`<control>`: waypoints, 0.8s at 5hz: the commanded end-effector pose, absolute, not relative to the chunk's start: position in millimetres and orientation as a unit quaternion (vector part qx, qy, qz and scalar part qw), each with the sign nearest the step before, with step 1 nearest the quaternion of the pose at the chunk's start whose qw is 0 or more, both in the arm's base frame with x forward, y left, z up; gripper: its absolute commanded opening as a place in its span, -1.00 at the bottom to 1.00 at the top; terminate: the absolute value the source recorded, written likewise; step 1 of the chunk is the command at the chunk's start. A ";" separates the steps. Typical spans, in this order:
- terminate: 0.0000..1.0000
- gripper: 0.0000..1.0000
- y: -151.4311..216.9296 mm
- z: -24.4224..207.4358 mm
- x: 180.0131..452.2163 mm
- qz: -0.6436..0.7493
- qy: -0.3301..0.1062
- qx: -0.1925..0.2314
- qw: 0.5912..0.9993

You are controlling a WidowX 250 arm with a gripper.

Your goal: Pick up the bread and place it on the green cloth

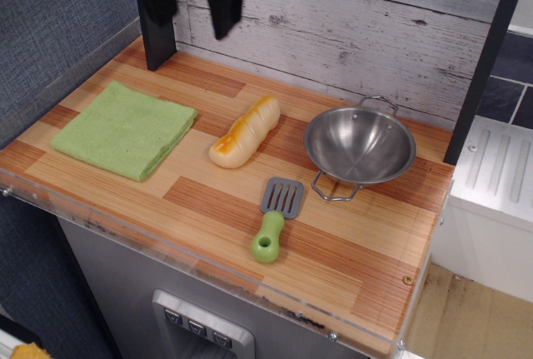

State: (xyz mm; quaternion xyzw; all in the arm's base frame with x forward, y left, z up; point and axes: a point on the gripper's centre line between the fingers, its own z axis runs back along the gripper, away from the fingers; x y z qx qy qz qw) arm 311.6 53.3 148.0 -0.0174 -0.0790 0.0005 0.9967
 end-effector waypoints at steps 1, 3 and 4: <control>-1.00 1.00 44.8 120.0 331.3 -0.005 -0.069 0.002 0.998; -1.00 1.00 46.0 88.2 339.9 0.008 -0.044 -0.002 0.999; -1.00 1.00 50.8 75.8 341.2 0.011 -0.034 0.003 0.999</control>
